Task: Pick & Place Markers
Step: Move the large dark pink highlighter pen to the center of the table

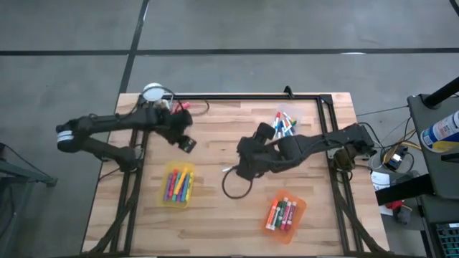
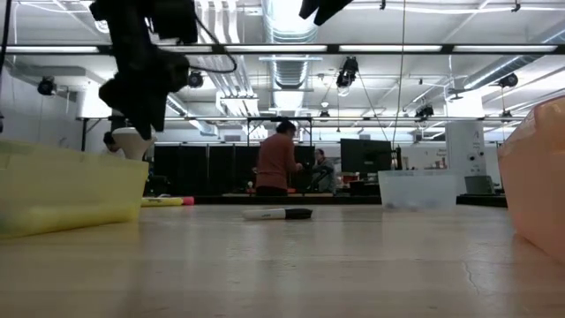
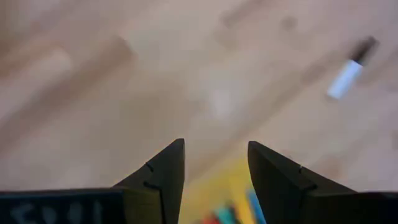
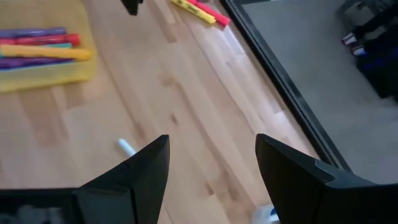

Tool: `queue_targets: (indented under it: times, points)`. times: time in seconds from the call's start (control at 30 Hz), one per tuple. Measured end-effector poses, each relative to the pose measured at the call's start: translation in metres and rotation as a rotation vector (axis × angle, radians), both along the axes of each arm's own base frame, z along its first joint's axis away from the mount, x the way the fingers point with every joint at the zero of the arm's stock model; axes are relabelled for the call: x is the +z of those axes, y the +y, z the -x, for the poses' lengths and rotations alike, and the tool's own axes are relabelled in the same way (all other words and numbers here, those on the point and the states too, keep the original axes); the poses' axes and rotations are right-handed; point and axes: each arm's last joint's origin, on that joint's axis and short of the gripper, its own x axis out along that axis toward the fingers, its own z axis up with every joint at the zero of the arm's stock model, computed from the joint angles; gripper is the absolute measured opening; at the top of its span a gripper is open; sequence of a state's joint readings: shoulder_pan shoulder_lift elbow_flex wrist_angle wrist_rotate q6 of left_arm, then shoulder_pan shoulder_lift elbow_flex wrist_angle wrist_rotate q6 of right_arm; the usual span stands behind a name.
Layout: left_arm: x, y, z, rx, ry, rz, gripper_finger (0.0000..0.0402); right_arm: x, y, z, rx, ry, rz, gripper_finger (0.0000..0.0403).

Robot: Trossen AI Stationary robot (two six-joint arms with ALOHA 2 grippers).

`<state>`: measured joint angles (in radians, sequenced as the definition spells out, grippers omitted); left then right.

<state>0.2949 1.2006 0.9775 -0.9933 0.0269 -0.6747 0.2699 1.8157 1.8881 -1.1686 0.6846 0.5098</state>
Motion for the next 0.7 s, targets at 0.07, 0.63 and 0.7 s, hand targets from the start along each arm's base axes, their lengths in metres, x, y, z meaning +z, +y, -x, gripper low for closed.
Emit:
queue_targets:
  times: [0.07, 0.63, 0.7]
  points:
    - [-0.003, 0.021, 0.005, 0.025, 0.023, -0.024, 0.0167, 0.0, -0.005, -0.001, -0.017, -0.001, -0.001, 0.0232]
    - [-0.056, 0.13, 0.017, -0.035, 0.334, -0.229, 0.0167, 0.001, -0.019, -0.003, -0.056, -0.006, -0.006, 0.0233]
    - [-0.063, 0.136, 0.013, -0.055, 0.358, -0.23, 0.0168, 0.001, -0.019, -0.003, -0.057, -0.008, -0.008, 0.0233]
